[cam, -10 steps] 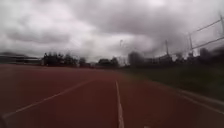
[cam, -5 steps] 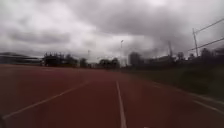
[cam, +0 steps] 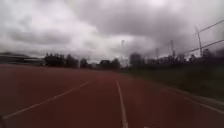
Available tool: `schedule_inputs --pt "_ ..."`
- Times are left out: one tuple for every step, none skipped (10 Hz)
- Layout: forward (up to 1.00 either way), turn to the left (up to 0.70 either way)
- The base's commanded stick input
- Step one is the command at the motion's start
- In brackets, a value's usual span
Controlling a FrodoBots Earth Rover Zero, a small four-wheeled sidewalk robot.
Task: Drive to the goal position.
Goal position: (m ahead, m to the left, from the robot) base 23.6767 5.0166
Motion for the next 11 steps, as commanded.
schedule_inputs --pt "0.7 0.0" --pt "0.7 0.0" --pt "0.7 0.0" --pt "0.7 0.0" --pt "0.7 0.0" --pt "0.7 0.0" --pt "0.7 0.0" --pt "0.7 0.0" --pt "0.7 0.0" --pt "0.7 0.0" --pt "0.7 0.0"
